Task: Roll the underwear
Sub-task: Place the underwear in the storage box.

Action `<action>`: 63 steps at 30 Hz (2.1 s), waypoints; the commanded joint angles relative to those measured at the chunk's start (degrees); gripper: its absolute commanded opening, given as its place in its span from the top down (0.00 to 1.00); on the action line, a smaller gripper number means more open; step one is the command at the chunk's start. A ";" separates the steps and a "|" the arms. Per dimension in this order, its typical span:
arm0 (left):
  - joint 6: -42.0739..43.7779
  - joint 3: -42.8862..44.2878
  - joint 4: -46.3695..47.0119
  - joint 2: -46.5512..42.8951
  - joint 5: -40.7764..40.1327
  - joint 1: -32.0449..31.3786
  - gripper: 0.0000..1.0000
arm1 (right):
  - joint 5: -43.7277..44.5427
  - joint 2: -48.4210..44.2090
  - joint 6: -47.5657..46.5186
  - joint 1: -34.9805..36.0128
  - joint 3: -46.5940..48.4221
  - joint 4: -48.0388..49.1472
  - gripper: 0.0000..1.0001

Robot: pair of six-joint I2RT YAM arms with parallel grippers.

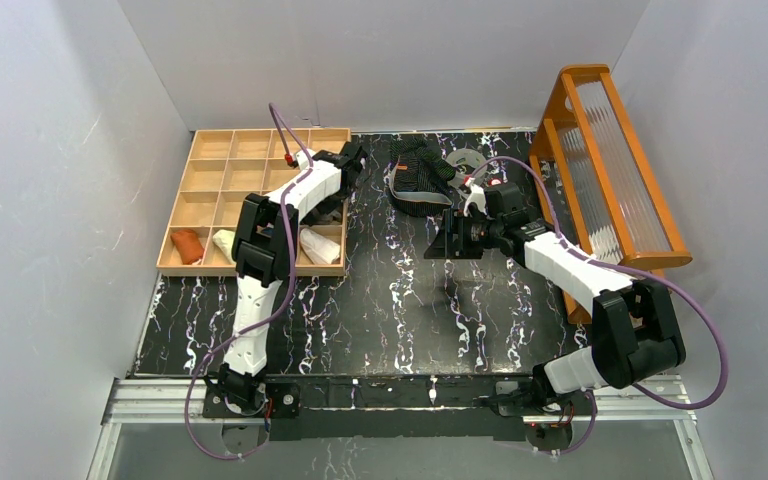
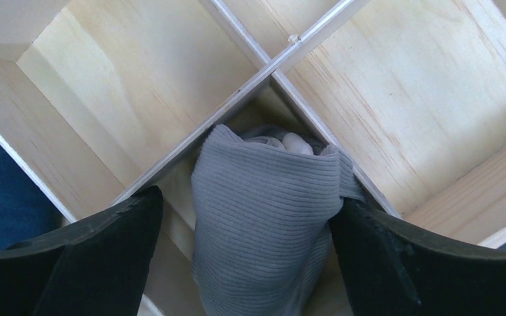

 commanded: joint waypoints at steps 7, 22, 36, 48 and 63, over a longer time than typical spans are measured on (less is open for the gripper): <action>-0.13 -1.64 3.20 -8.99 0.38 -2.23 0.02 | -2.21 1.08 0.34 -0.37 2.71 -0.44 0.26; 5.07 -9.11 13.81 -14.58 1.23 -2.23 0.27 | -4.38 3.35 1.01 -0.37 2.80 -0.30 0.26; 6.77 -13.63 18.79 -11.92 4.00 0.77 0.56 | -5.02 4.58 -0.13 -0.39 3.04 -2.28 0.26; 13.06 -14.42 22.82 -13.82 9.57 1.90 0.58 | -5.38 3.52 1.23 -0.72 6.02 -1.05 0.24; 24.66 -30.33 38.12 -38.84 21.33 0.85 0.02 | -4.69 4.96 7.47 -4.27 8.51 6.61 0.02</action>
